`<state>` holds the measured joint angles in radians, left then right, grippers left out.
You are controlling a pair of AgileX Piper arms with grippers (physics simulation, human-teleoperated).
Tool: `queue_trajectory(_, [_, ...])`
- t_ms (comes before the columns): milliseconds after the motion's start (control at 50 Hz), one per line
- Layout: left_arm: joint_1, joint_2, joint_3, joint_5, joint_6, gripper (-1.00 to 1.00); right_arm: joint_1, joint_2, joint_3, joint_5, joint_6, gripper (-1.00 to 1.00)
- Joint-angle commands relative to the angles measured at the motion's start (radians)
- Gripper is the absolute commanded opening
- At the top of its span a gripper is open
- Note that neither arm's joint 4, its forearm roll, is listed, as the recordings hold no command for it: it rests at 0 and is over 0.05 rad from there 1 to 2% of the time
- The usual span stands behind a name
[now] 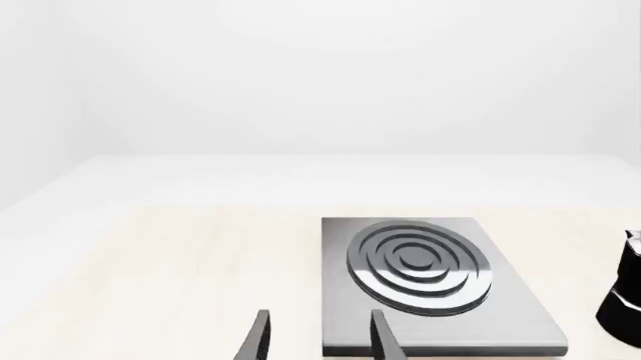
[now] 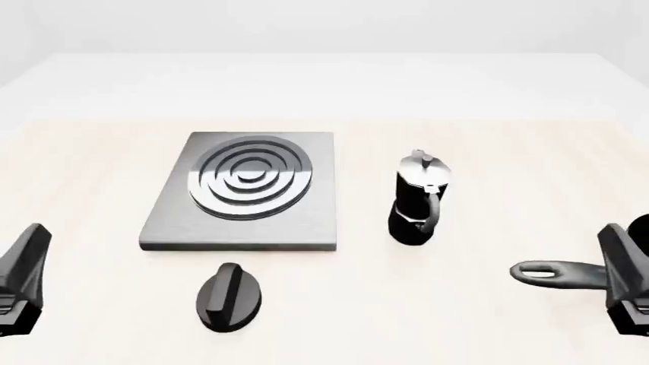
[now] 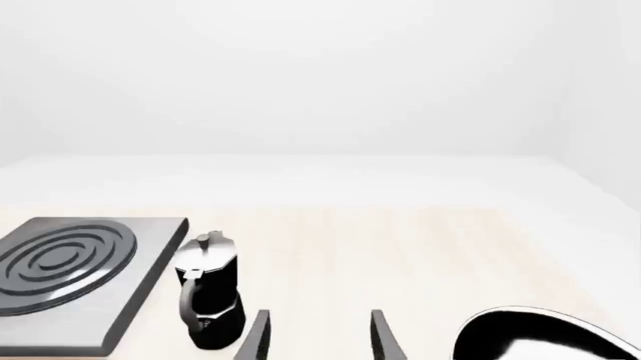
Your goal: Put the frying pan on the stove.
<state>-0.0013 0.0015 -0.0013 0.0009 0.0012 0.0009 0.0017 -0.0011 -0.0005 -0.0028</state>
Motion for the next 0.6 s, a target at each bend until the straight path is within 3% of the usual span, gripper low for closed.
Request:
queue_trajectory(20, [-0.006,0.004,-0.002,0.003,0.008,1.0,-0.001,0.005,-0.003,-0.001,-0.005,1.0])
queue_trajectory(420, [-0.013,0.002,0.0,0.011,0.04,1.0,-0.002,0.0,-0.016,0.021,0.0,1.0])
queue_trajectory(600, [-0.027,0.0,-0.001,0.006,0.032,1.0,0.012,-0.001,-0.1,0.091,-0.009,1.0])
